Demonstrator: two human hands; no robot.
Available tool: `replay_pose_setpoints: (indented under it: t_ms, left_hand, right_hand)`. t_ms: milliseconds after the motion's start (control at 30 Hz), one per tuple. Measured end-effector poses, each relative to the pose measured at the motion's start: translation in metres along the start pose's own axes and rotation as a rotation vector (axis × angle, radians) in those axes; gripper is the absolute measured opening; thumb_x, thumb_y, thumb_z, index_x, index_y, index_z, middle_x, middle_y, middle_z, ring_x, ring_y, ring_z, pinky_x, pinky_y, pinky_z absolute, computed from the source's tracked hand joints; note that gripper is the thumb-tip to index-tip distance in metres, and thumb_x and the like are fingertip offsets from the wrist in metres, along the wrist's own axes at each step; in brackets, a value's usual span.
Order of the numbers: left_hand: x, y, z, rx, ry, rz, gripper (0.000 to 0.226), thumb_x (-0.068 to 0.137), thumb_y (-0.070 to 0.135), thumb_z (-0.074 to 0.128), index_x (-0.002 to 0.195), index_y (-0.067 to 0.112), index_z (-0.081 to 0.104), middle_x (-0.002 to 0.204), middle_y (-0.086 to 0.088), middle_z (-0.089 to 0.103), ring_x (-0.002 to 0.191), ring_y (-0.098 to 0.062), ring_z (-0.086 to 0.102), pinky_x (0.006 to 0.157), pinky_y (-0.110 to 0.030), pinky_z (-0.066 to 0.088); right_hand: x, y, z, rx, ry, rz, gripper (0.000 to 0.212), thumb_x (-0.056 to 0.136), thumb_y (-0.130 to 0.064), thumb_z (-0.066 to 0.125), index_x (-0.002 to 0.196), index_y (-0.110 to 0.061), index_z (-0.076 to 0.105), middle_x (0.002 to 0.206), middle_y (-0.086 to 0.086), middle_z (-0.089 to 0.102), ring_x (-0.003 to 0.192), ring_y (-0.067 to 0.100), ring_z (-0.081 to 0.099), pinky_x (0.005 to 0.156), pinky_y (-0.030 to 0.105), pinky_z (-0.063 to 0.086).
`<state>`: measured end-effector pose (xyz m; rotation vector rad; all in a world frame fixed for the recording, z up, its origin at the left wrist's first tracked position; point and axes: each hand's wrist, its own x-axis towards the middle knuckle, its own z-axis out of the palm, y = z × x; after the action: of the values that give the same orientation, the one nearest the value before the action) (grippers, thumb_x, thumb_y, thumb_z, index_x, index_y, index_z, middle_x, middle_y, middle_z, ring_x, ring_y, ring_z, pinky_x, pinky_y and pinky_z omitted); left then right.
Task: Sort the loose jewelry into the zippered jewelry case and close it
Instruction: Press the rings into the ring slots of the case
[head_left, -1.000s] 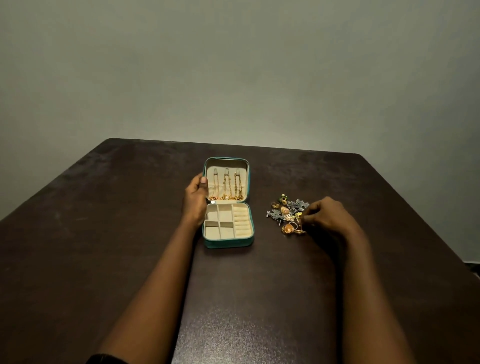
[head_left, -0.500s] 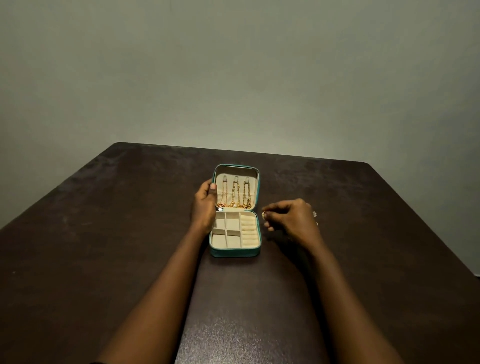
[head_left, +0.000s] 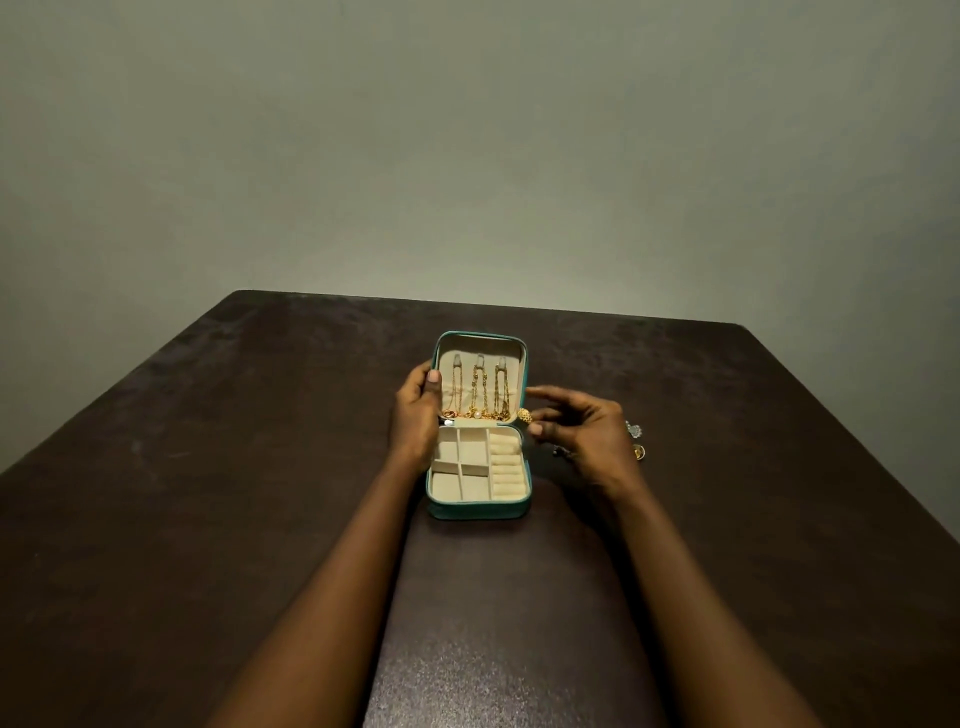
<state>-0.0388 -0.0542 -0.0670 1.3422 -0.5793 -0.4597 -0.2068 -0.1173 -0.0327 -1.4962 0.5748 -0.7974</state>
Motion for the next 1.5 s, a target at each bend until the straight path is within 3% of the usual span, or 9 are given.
replay_pose_setpoints:
  t_ms: [167,400,700,867,967,1167,1267,1500]
  left_hand:
    - [0.000,-0.001,0.000,0.009,-0.013,0.018,0.024,0.101,0.016,0.034,0.113,0.012,0.054,0.092,0.002,0.063,0.089,-0.017,0.062,0.084,-0.040,0.052]
    - [0.001,-0.001,0.000,0.009,-0.019,0.036,0.027,0.101,0.015,0.032,0.118,0.009,0.053,0.093,0.004,0.062,0.086,-0.010,0.061,0.081,-0.034,0.052]
    - [0.001,-0.001,0.001,-0.015,-0.048,0.047,0.026,0.101,0.014,0.032,0.117,0.010,0.052,0.092,0.005,0.062,0.085,-0.009,0.061,0.077,-0.031,0.052]
    - [0.000,-0.001,0.001,-0.020,-0.050,0.067,0.023,0.101,0.014,0.033,0.114,0.014,0.052,0.091,0.005,0.062,0.083,-0.008,0.061,0.073,-0.026,0.053]
    - [0.001,-0.002,0.000,-0.005,-0.053,0.069,0.027,0.101,0.015,0.033,0.119,0.008,0.052,0.093,0.004,0.062,0.085,-0.009,0.061,0.075,-0.028,0.053]
    - [0.002,-0.002,0.000,-0.038,-0.059,0.051,0.025,0.101,0.014,0.033,0.117,0.009,0.052,0.093,0.003,0.063,0.086,-0.012,0.061,0.080,-0.033,0.051]
    - [0.002,-0.002,0.001,-0.046,-0.060,0.044,0.023,0.101,0.014,0.033,0.115,0.012,0.051,0.092,0.002,0.062,0.085,-0.012,0.061,0.079,-0.032,0.051]
    - [0.002,-0.003,0.001,-0.036,-0.054,0.039,0.027,0.101,0.014,0.033,0.119,0.008,0.051,0.091,0.003,0.062,0.084,-0.010,0.060,0.077,-0.030,0.051]
  right_hand:
    - [0.001,0.003,0.000,-0.010,-0.019,-0.047,0.032,0.073,0.020,0.059,0.081,-0.009,0.069,0.069,-0.005,0.072,0.069,0.003,0.067,0.062,0.014,0.052]
    - [0.004,0.006,0.000,0.055,-0.017,-0.079,0.026,0.071,0.016,0.063,0.075,-0.008,0.071,0.071,-0.001,0.073,0.073,0.011,0.069,0.066,0.020,0.055]
    - [0.005,0.006,-0.003,0.061,-0.001,-0.104,0.027,0.075,0.018,0.058,0.074,-0.006,0.067,0.067,-0.007,0.072,0.071,0.003,0.068,0.066,0.015,0.054]
    - [0.005,0.006,-0.003,0.171,-0.004,-0.065,0.045,0.075,0.021,0.055,0.059,-0.017,0.073,0.064,-0.005,0.071,0.066,0.002,0.067,0.054,0.012,0.049]
    - [0.004,0.005,-0.003,0.194,-0.013,-0.045,0.045,0.075,0.022,0.055,0.060,-0.016,0.073,0.064,-0.005,0.071,0.064,0.002,0.067,0.052,0.012,0.048]
    - [0.004,0.010,0.005,-0.081,0.000,0.026,0.027,0.078,0.014,0.059,0.079,-0.009,0.072,0.081,-0.002,0.072,0.082,0.010,0.067,0.075,0.025,0.056]
    - [0.005,0.013,0.013,-0.244,0.088,0.024,0.023,0.078,0.011,0.062,0.084,-0.008,0.073,0.083,-0.003,0.070,0.083,0.006,0.065,0.080,0.021,0.053]
    - [0.008,0.022,0.023,-0.322,0.190,0.098,0.019,0.074,0.004,0.069,0.079,-0.014,0.075,0.083,-0.001,0.072,0.083,0.012,0.067,0.084,0.034,0.056]
